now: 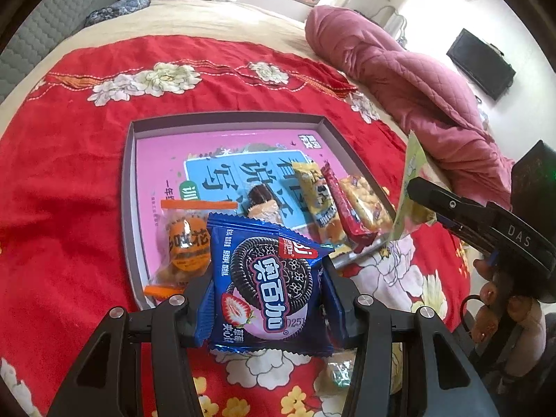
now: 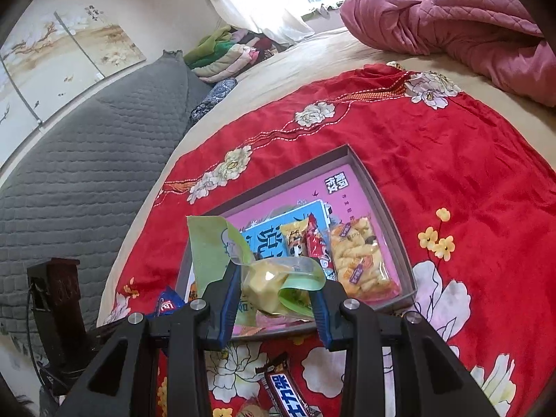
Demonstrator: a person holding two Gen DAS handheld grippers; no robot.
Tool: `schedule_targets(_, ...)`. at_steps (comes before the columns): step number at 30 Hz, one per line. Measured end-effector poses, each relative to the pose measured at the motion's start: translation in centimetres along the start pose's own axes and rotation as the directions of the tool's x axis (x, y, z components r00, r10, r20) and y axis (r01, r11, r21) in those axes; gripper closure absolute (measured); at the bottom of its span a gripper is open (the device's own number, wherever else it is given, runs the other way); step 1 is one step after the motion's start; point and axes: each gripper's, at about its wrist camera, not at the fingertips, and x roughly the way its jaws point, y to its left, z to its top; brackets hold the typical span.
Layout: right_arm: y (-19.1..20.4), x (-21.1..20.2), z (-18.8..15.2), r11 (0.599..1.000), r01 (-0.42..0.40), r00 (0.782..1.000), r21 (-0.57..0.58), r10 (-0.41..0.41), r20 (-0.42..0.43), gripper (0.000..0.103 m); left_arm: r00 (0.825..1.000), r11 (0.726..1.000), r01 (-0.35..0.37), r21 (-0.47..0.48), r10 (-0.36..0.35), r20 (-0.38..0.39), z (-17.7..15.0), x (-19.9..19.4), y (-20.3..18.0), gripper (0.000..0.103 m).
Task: Organize snacks
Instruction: 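Carry Oreo packet with left tool while right tool carries green bag over tray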
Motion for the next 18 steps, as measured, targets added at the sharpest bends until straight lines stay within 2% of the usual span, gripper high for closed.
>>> schedule_targets(3, 0.0, 0.0, 0.3, 1.000, 0.002, 1.000, 0.002, -0.002, 0.008, 0.066, 1.000, 1.000, -0.015, -0.001, 0.015, 0.021, 0.3, -0.1, 0.3, 0.049)
schedule_targets(18, -0.2, 1.5, 0.8, 0.999, 0.032, 0.999, -0.003, -0.032, 0.013, 0.066, 1.000, 0.999, -0.031, -0.039, 0.031, 0.000, 1.3, 1.7, 1.5, 0.049)
